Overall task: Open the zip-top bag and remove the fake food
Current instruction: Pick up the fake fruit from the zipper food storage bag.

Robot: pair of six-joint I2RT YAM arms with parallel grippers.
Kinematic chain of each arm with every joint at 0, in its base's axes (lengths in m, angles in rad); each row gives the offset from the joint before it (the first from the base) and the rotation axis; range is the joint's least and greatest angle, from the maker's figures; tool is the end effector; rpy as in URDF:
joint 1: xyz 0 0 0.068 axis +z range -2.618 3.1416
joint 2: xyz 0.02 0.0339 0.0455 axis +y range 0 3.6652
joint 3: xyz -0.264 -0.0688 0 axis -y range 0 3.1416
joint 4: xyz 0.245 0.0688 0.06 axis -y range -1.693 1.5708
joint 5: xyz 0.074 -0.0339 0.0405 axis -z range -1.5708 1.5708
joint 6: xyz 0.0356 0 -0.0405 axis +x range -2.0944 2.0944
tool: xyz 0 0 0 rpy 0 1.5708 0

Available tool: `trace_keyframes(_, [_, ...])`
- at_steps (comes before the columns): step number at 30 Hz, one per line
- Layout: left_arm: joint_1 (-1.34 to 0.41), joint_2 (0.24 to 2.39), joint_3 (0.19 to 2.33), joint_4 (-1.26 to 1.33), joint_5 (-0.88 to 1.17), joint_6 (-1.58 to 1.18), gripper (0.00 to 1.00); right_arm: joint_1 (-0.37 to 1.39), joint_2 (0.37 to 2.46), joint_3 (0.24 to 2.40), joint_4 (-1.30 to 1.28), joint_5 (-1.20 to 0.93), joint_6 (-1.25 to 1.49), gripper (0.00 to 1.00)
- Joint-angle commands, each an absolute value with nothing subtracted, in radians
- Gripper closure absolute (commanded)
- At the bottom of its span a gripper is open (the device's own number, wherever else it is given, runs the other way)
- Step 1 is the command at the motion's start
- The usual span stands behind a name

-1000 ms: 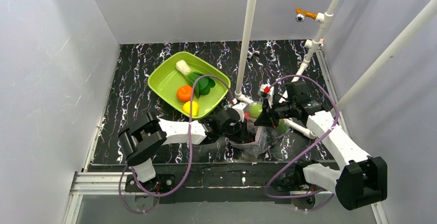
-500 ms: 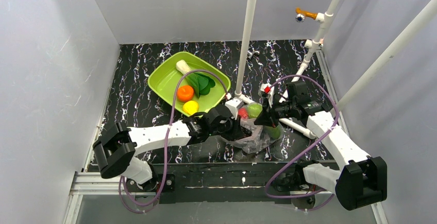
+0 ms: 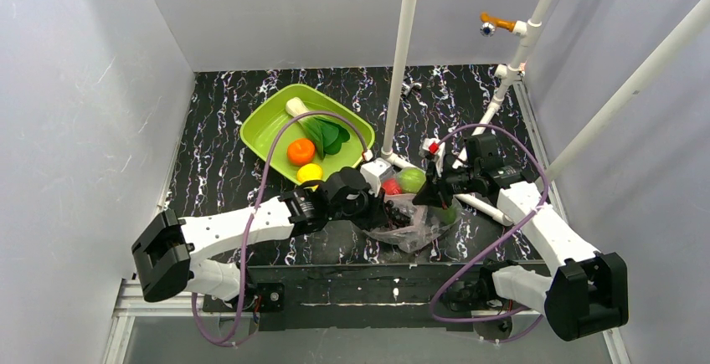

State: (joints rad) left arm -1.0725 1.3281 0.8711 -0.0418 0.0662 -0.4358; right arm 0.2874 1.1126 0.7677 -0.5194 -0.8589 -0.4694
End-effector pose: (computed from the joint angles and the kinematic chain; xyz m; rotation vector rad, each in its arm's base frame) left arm 0.1409 -0.2638 0.2631 0.7374 2.0977 -0.9578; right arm 0.2007 0.0874 0.2499 -1.1638 1.9167 0.9343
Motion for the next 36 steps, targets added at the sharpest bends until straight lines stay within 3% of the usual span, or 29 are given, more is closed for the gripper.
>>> trace_keyframes(1, [-1.072,1.271,0.926,-0.050,0.082,-0.394,1.00,0.292,1.136,0.763,-0.507,-0.890,-0.479,0.99])
trace_keyframes(9, [-1.071,1.284,0.984,-0.108,0.045,-0.376,1.00,0.333,1.154,0.767,-0.518,-0.887,-0.495,0.99])
trace_keyframes(30, [-1.054,1.007,1.013,-0.342,0.015,-0.182,1.00,0.320,1.152,0.778,-0.522,-0.841,-0.493,0.99])
trace_keyframes(36, [-1.041,0.962,1.046,-0.407,-0.075,-0.143,1.00,0.319,1.154,0.779,-0.524,-0.843,-0.495,0.99])
